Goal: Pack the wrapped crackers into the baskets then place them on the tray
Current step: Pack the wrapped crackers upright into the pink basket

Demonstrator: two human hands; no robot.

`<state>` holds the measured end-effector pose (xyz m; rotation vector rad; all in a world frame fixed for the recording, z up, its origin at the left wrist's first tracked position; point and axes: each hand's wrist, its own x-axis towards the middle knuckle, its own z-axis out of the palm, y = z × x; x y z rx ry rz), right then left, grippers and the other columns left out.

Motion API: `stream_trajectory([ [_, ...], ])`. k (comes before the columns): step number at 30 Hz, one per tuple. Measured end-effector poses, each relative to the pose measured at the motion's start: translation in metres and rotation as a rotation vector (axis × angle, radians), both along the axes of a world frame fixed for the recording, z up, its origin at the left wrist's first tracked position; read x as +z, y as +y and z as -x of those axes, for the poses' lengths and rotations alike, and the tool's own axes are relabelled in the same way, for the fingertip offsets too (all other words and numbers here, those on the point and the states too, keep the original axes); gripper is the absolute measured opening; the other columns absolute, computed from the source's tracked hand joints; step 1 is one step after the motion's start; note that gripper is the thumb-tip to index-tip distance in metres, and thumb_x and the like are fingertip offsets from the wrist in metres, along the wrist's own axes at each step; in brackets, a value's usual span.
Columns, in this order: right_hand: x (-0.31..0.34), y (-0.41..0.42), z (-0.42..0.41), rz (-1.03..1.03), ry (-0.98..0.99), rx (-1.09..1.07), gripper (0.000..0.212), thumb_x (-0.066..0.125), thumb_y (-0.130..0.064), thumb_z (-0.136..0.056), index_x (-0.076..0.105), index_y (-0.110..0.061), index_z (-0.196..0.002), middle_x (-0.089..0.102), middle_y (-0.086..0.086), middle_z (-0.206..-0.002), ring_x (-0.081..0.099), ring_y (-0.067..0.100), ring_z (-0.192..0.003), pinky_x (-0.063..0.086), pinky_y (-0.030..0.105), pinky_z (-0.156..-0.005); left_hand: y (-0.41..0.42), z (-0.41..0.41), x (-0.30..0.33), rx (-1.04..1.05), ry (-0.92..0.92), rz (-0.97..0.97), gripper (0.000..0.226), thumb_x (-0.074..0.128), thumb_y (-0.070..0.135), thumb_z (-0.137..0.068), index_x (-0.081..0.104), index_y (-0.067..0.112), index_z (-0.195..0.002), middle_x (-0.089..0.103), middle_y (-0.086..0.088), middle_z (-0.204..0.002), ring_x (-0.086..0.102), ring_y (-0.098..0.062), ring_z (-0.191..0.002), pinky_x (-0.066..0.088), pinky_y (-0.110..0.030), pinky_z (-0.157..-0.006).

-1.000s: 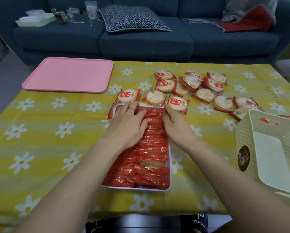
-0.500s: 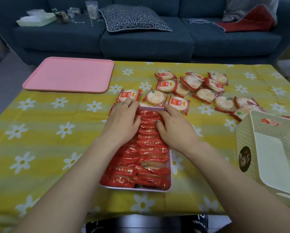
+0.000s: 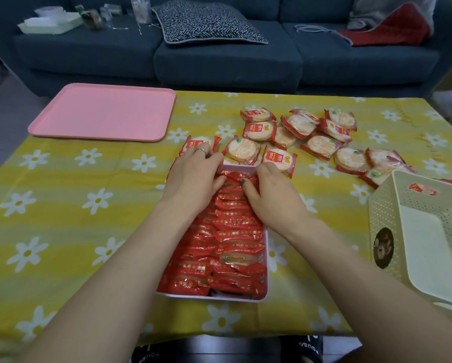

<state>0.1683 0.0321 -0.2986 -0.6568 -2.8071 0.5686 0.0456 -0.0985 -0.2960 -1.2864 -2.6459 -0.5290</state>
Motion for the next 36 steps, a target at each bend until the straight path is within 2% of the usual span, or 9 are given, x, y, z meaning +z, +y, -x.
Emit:
stream_trajectory([
  [7, 0.0, 0.002, 0.003, 0.043, 0.044, -0.029, 0.021, 0.049, -0.021, -0.1, 0.055, -0.003, -0.109, 0.059, 0.013, -0.109, 0.057, 0.029, -0.096, 0.037, 0.032, -0.073, 0.012, 0.001, -0.002, 0.055, 0.045, 0.06, 0.024, 0.071, 0.036, -0.088, 0.057, 0.016, -0.087, 0.055, -0.007, -0.106, 0.053, -0.033, -0.103, 0.05, -0.046, -0.076],
  [14, 0.018, -0.002, -0.002, -0.159, 0.229, 0.257, 0.027, 0.048, -0.013, -0.083, 0.069, -0.009, -0.098, 0.063, 0.006, -0.096, 0.058, 0.029, -0.093, 0.047, 0.045, -0.082, -0.018, 0.011, 0.016, -0.161, -0.347, -0.123, 0.005, 0.066, 0.023, -0.089, 0.066, 0.023, -0.094, 0.056, 0.005, -0.107, 0.056, -0.015, -0.101, 0.048, -0.04, -0.094],
  [17, 0.01, -0.006, -0.009, -0.229, 0.032, 0.405, 0.043, 0.042, -0.029, -0.092, 0.068, -0.016, -0.123, 0.064, 0.002, -0.128, 0.056, 0.025, -0.122, 0.041, 0.046, -0.105, -0.026, 0.007, 0.015, -0.24, -0.335, -0.012, 0.034, 0.064, 0.044, -0.076, 0.067, 0.027, -0.105, 0.059, 0.011, -0.109, 0.057, -0.009, -0.105, 0.047, -0.034, -0.097],
  [20, 0.004, -0.011, -0.02, -0.314, -0.221, 0.371, 0.071, 0.01, -0.051, -0.096, 0.033, -0.019, -0.155, 0.026, 0.002, -0.164, 0.019, 0.019, -0.152, 0.01, 0.043, -0.125, -0.025, 0.002, 0.005, -0.24, -0.284, 0.03, 0.042, 0.055, 0.057, -0.077, 0.065, 0.032, -0.108, 0.058, 0.016, -0.112, 0.058, -0.007, -0.105, 0.051, -0.036, -0.093],
  [23, 0.003, -0.014, -0.021, -0.336, -0.308, 0.334, 0.083, -0.009, -0.055, -0.09, 0.015, -0.019, -0.16, 0.007, 0.002, -0.168, 0.001, 0.02, -0.155, 0.001, 0.047, -0.125, -0.02, 0.0, -0.001, -0.203, -0.169, 0.019, 0.035, 0.057, 0.051, -0.082, 0.065, 0.029, -0.109, 0.06, 0.012, -0.113, 0.057, -0.012, -0.106, 0.052, -0.038, -0.088],
  [27, 0.002, -0.016, -0.016, -0.363, -0.311, 0.289, 0.081, -0.009, -0.054, -0.091, 0.016, -0.017, -0.159, 0.006, 0.005, -0.168, 0.0, 0.023, -0.155, 0.003, 0.049, -0.124, -0.012, -0.007, -0.005, -0.149, -0.067, 0.023, 0.028, 0.067, 0.038, -0.088, 0.065, 0.025, -0.112, 0.06, 0.007, -0.115, 0.056, -0.016, -0.11, 0.044, -0.032, -0.082],
  [31, 0.002, -0.02, -0.02, -0.332, -0.2, 0.282, 0.072, 0.007, -0.051, -0.099, 0.023, -0.013, -0.158, 0.013, 0.006, -0.167, 0.006, 0.019, -0.155, 0.004, 0.045, -0.126, -0.013, -0.005, -0.004, -0.143, -0.056, -0.008, 0.058, 0.067, 0.039, -0.086, 0.049, 0.029, -0.14, 0.048, 0.002, -0.141, 0.047, -0.022, -0.131, 0.044, -0.038, -0.103],
  [33, 0.003, -0.024, -0.02, -0.318, -0.186, 0.258, 0.071, 0.007, -0.05, -0.099, 0.018, -0.012, -0.159, 0.01, 0.006, -0.167, 0.004, 0.018, -0.155, 0.001, 0.043, -0.126, -0.015, -0.001, -0.003, -0.112, -0.011, 0.043, 0.07, 0.057, 0.046, -0.092, 0.03, 0.034, -0.156, 0.029, -0.001, -0.161, 0.025, -0.027, -0.149, 0.025, -0.046, -0.122],
  [36, 0.006, -0.04, -0.018, -0.229, -0.167, 0.184, 0.072, 0.004, -0.048, -0.099, 0.013, -0.011, -0.159, 0.007, 0.008, -0.167, 0.002, 0.019, -0.155, 0.001, 0.042, -0.126, -0.018, 0.006, -0.009, 0.032, -0.104, 0.174, 0.065, 0.032, 0.051, -0.102, 0.009, 0.037, -0.161, 0.008, 0.002, -0.17, 0.004, -0.023, -0.156, 0.003, -0.047, -0.126],
])
